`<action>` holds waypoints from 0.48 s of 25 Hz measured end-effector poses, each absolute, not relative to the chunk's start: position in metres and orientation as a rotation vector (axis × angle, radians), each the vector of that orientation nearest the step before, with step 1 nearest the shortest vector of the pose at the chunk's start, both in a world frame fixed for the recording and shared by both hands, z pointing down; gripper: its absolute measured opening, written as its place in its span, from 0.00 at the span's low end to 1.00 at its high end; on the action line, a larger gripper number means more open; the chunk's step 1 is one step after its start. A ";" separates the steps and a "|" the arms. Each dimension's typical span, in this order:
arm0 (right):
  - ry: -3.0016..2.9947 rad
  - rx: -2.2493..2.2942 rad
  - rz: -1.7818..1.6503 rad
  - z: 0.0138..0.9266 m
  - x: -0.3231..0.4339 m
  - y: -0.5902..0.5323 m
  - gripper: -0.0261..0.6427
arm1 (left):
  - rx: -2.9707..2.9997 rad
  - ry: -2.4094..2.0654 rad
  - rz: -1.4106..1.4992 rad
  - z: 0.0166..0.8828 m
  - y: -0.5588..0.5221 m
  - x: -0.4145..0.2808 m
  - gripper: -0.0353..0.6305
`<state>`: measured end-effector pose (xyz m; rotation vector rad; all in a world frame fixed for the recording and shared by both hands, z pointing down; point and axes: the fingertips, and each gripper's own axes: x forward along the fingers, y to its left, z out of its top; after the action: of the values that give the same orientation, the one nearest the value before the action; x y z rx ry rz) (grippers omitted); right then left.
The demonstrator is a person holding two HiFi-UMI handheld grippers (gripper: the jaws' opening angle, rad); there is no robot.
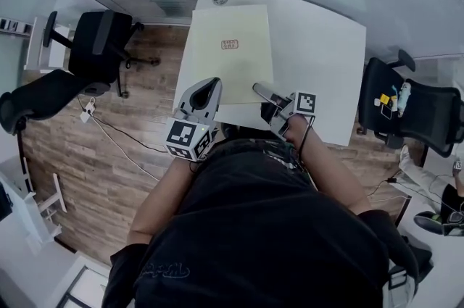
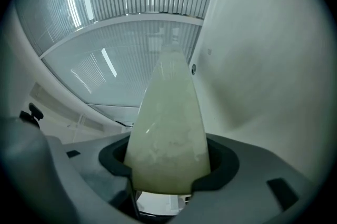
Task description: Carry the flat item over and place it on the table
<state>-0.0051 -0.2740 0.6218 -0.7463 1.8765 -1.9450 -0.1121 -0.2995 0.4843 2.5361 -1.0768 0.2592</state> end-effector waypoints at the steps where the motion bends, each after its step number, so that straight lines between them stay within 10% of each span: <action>1: 1.874 -0.753 -1.952 0.625 -0.003 -0.277 0.47 | 2.533 -1.068 0.266 0.487 -0.301 -0.109 0.08; 12: 1.838 -0.812 -2.041 0.664 0.016 -0.283 0.47 | 2.499 -1.028 0.324 0.516 -0.314 -0.089 0.08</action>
<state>0.0163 -0.2833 0.6636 -0.8119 1.8377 -2.0411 -0.0892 -0.3144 0.5160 2.4989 -1.0280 0.3245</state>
